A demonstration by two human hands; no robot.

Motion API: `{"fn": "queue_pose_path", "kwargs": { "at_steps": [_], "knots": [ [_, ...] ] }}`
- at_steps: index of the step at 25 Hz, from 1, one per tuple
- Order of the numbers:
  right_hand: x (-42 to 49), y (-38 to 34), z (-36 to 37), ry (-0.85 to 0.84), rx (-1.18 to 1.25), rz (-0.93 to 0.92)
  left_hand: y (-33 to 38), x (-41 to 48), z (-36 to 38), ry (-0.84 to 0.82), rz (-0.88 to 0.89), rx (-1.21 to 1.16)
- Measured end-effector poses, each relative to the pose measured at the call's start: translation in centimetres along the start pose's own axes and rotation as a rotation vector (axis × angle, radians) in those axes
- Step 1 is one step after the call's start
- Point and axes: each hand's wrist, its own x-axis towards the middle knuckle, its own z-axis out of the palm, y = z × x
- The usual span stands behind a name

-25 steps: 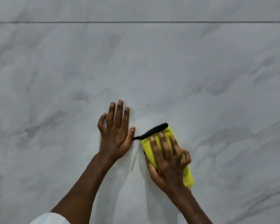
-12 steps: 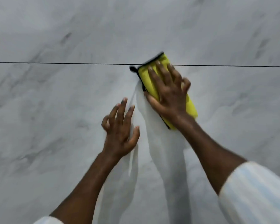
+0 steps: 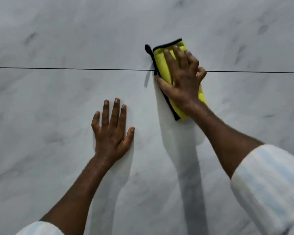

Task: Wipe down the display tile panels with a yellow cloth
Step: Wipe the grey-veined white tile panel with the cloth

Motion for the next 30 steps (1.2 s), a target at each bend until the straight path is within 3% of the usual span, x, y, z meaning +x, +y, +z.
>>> {"fn": "queue_pose_path", "kwargs": {
  "at_steps": [5, 8, 11, 14, 18, 20, 25, 30],
  "knots": [
    [-9.3, 1.8, 1.1, 0.095, -0.116, -0.037, 0.0, -0.1, 0.3, 0.006, -0.003, 0.003],
    [-17.9, 2.3, 1.5, 0.042, -0.139, -0.022, 1.3, 0.4, -0.6, 0.001, -0.038, -0.075],
    [-24.6, 2.5, 1.3, -0.052, -0.149, -0.075, 5.0, 0.1, -0.7, 0.006, 0.084, -0.165],
    [-19.9, 4.4, 0.4, -0.058, -0.110, -0.119, 7.9, -1.0, 0.4, -0.051, 0.155, -0.068],
    [-4.2, 7.7, -2.2, -0.015, -0.130, 0.047, 7.7, -0.9, 1.1, -0.029, 0.154, -0.048],
    [-3.3, 9.1, -2.3, 0.017, -0.157, 0.053, 7.8, -1.1, 1.3, -0.020, 0.153, -0.055],
    [-16.6, 10.4, -0.6, 0.106, -0.216, 0.066, 11.8, -0.4, 0.7, 0.007, 0.129, -0.249],
    [-33.5, 10.7, -0.6, -0.110, -0.200, 0.015, 18.9, -1.2, 2.3, -0.055, 0.172, -0.192]
  ]
}}
